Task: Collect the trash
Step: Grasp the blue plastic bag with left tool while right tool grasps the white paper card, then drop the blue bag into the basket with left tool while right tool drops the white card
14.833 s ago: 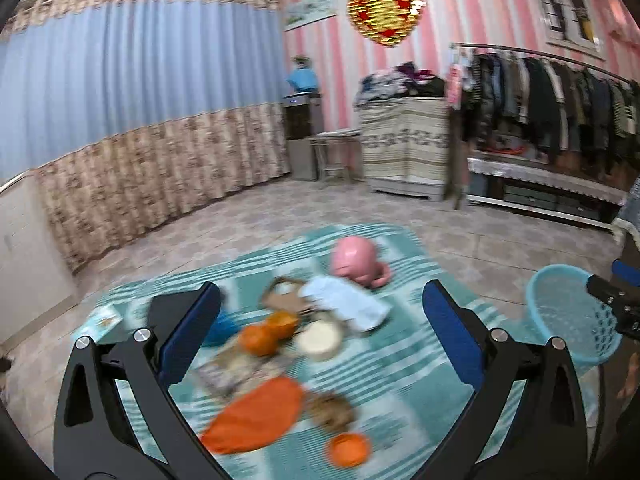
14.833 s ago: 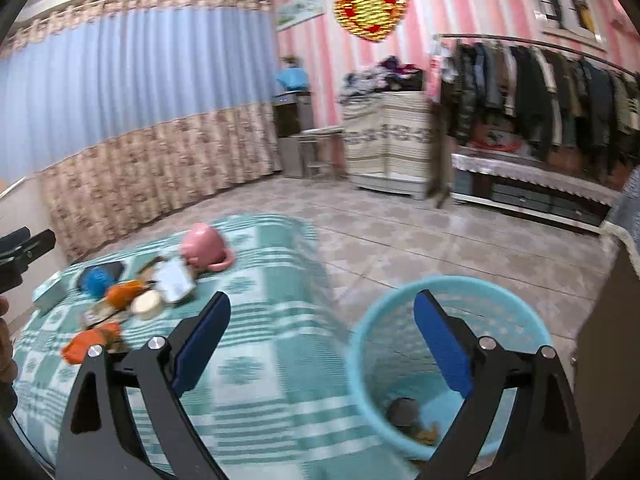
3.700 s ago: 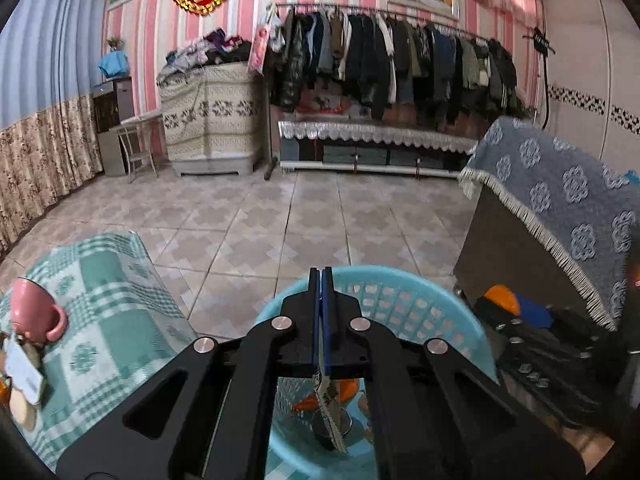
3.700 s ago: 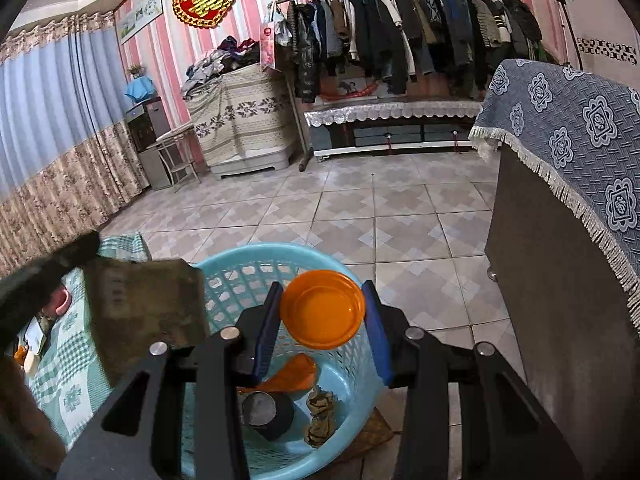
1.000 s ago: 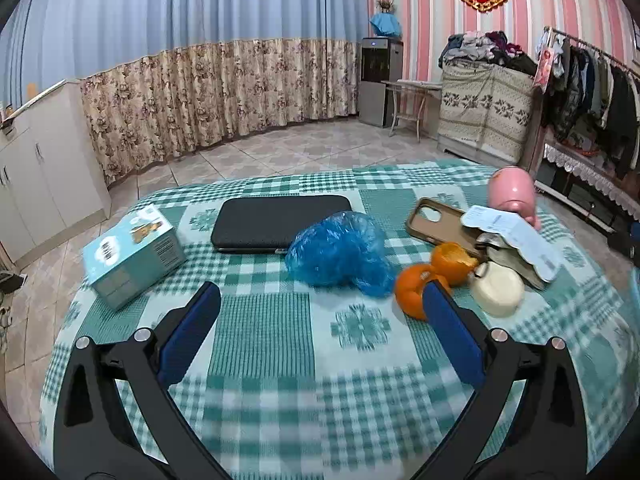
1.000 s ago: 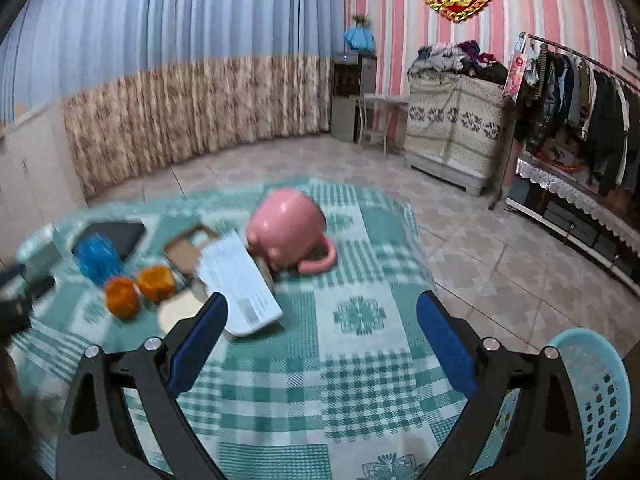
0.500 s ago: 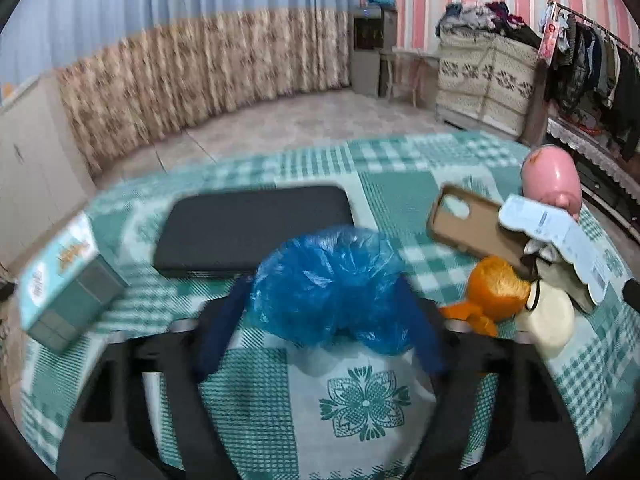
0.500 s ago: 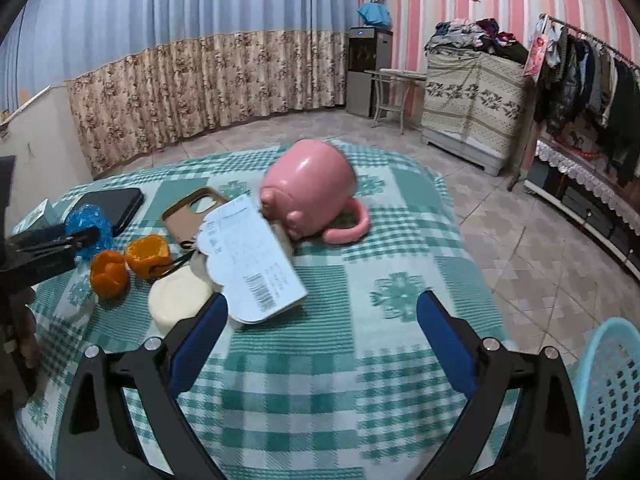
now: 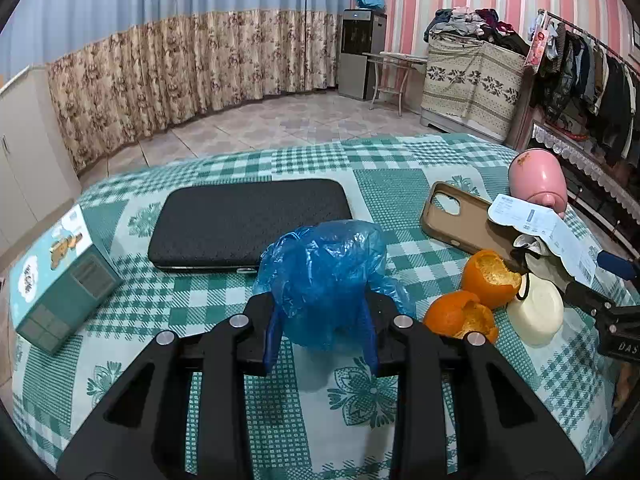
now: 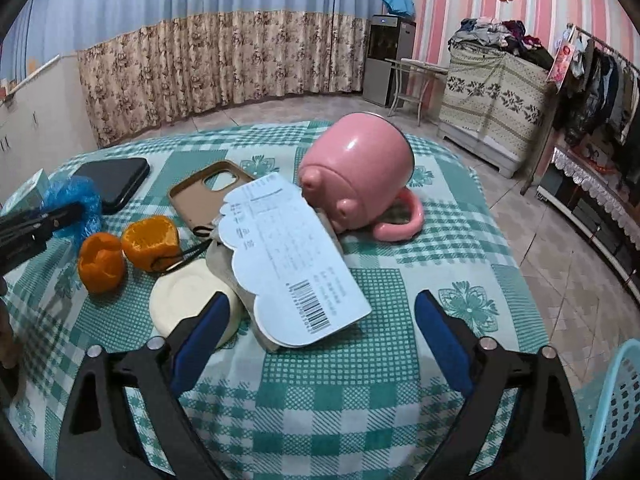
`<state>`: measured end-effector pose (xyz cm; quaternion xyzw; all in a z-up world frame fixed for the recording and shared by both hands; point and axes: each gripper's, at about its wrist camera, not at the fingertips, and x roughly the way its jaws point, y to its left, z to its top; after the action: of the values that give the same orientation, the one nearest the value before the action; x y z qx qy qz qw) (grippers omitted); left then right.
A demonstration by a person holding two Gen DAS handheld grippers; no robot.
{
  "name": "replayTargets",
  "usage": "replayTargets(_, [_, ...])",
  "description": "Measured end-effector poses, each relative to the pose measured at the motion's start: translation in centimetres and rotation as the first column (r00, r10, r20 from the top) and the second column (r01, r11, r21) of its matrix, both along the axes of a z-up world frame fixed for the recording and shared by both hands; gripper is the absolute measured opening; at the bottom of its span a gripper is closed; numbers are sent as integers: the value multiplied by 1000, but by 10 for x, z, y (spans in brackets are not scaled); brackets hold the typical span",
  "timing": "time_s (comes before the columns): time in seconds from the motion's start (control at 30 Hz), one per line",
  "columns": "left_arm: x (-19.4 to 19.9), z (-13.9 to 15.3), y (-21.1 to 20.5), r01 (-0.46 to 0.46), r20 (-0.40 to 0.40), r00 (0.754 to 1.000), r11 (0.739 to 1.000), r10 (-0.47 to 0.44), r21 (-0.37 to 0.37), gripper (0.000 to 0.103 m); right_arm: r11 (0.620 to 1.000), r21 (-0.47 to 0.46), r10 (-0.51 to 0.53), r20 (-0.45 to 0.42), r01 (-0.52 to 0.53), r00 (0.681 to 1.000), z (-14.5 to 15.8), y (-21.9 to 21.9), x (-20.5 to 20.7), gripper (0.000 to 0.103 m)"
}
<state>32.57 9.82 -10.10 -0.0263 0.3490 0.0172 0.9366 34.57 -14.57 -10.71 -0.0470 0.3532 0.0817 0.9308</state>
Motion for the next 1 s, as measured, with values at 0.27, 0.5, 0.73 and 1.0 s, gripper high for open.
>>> replayTargets(0.27, [1, -1, 0, -4, 3, 1000, 1000, 4, 3, 31, 998, 47, 39, 9, -40, 999, 3, -9, -9, 56])
replayTargets(0.5, [-3, 9, -5, -19, 36, 999, 999, 17, 42, 30, 996, 81, 43, 75, -49, 996, 29, -27, -40, 56])
replayTargets(0.73, [-31, 48, -23, 0, 102, 995, 999, -6, 54, 29, 996, 91, 9, 144, -23, 990, 60, -59, -85, 56])
replayTargets(1.0, [-67, 96, -83, 101, 191, 976, 995, -100, 4, 29, 989, 51, -143, 187, 136, 972, 88, -124, -148, 56])
